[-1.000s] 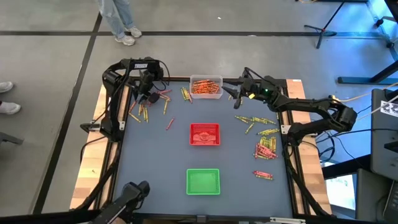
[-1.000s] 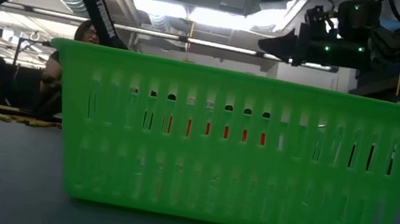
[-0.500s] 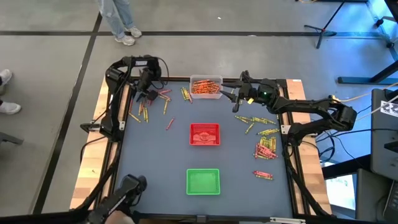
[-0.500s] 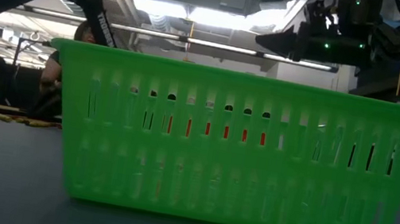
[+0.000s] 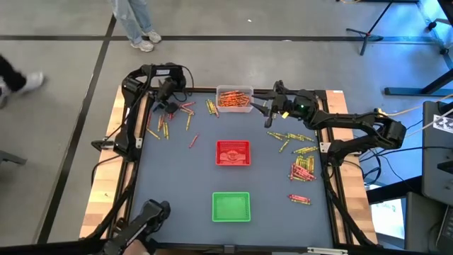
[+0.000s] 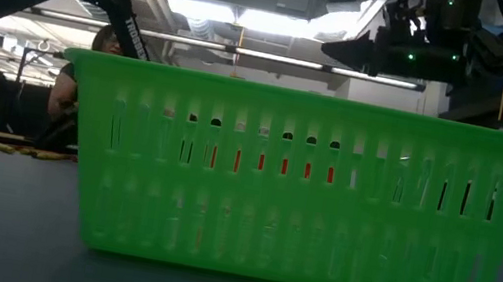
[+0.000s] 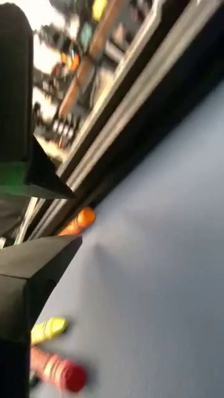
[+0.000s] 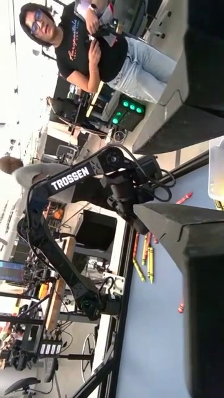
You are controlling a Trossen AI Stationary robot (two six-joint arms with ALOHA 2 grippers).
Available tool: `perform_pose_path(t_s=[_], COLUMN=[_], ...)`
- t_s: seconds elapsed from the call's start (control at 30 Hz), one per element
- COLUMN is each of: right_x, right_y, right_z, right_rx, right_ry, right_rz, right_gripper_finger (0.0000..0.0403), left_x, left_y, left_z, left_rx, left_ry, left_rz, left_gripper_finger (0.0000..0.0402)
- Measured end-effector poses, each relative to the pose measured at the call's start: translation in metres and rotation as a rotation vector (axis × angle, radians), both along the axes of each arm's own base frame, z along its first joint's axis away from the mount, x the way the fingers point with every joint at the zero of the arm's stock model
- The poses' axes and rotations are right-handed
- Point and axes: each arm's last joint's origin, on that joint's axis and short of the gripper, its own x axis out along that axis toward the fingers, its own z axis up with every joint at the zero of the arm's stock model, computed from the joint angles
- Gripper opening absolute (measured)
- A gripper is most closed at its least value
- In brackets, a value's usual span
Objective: Sort crayons
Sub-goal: Put the orange crayon into the transparent bin
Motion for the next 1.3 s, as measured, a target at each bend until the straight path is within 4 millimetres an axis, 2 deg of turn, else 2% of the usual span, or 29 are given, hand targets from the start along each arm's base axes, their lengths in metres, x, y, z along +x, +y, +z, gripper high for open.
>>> perform_pose_path(t_s=[0.2,0.4,0.73,0.93,1.13,1.23,1.3], right_x=[0.000,0.000,0.000,0.000,0.000,0.000,0.000], right_y=[0.000,0.000,0.000,0.000,0.000,0.000,0.000], right_z=[0.001,0.001,0.001,0.000,0.000,0.000,0.000], right_rx=[-0.004,-0.003,-0.003,-0.002,-0.002,-0.002,-0.002], right_ry=[-0.007,-0.005,-0.005,-0.004,-0.003,-0.003,-0.003], right_rz=[0.000,0.000,0.000,0.000,0.000,0.001,0.000], right_gripper_finger=[0.0137,0.0137,0.0137,0.0137,0.0137,0.0137,0.0137], left_x=[0.002,-0.007,-0.021,-0.016,-0.010,0.000,0.013], left_y=[0.000,0.004,0.019,0.022,0.019,0.013,0.007], left_z=[0.001,0.001,0.000,-0.006,-0.010,-0.002,0.018], left_rx=[0.074,0.037,0.027,-0.003,-0.060,-0.074,-0.010], left_ry=[0.091,0.027,-0.020,-0.015,-0.143,-0.180,-0.191], left_rz=[-0.056,0.046,0.139,0.121,0.151,0.062,-0.004], left_gripper_finger=[0.0044,0.0010,0.0002,0.0002,0.0002,0.0002,0.0002])
